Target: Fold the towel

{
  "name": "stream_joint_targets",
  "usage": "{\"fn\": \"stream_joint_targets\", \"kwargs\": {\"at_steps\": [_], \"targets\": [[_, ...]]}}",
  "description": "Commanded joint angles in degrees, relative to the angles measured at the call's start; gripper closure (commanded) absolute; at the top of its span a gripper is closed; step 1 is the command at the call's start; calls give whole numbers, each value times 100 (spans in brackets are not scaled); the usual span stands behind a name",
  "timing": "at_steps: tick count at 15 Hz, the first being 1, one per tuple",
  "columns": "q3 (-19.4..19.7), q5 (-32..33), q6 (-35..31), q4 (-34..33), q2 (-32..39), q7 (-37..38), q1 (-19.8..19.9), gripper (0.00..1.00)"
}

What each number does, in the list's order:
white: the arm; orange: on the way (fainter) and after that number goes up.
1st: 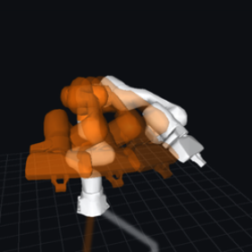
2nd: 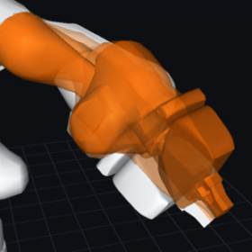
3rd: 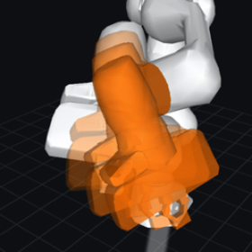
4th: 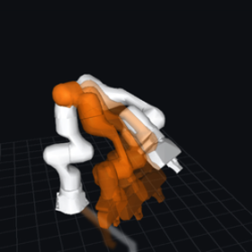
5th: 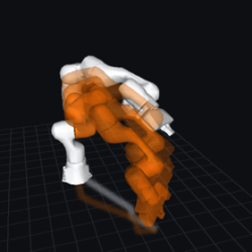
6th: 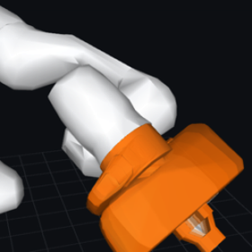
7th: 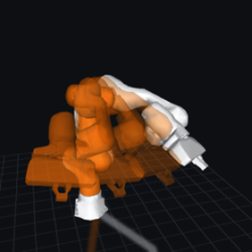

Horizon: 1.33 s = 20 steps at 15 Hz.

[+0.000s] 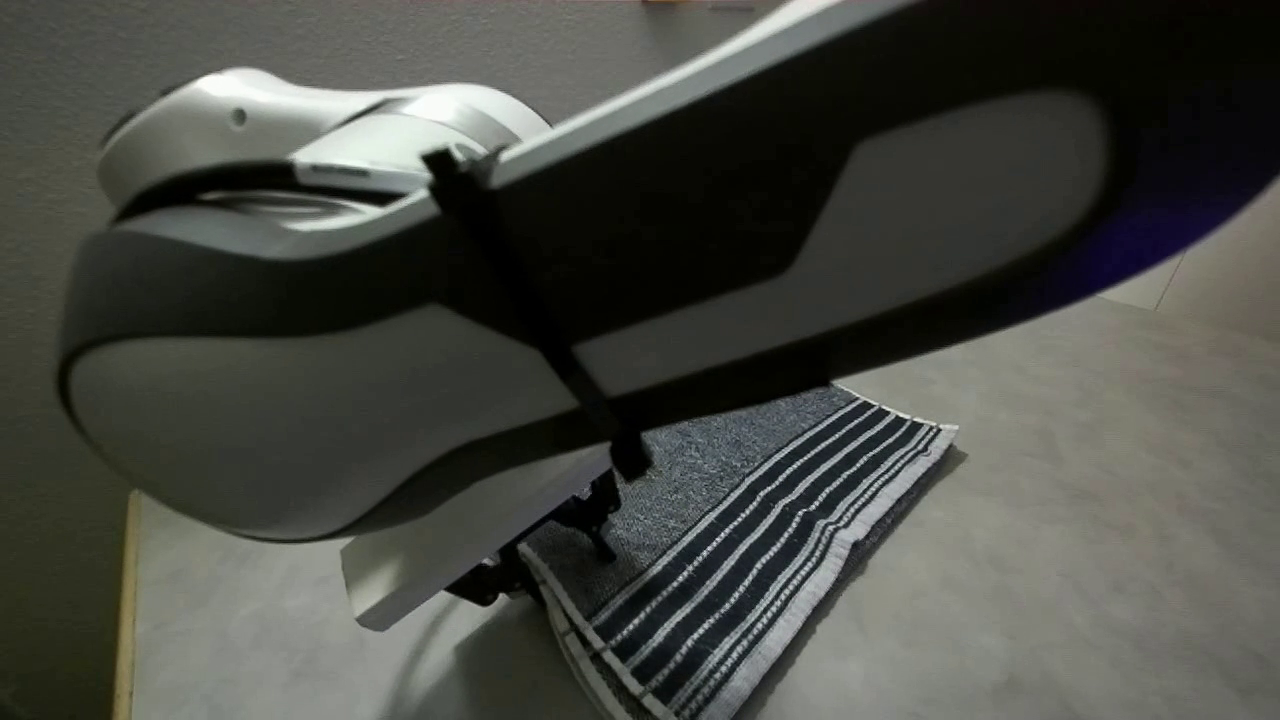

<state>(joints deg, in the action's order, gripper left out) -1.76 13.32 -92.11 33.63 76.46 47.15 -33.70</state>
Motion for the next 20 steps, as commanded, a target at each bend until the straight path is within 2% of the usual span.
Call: {"fn": "stream_joint_targets", "kwargs": {"at_steps": [1,5,7,14,20], "targets": [[10,59,55,61,-46,-252,16,74],[6,136,-59,109,-141,-830,47,99],[6,217,-253,144,-222,-1271,88,100],[-155,353,-965,335,-629,-3619,430,98],[-586,161,-1533,466,-865,-5562,859,98]]}}
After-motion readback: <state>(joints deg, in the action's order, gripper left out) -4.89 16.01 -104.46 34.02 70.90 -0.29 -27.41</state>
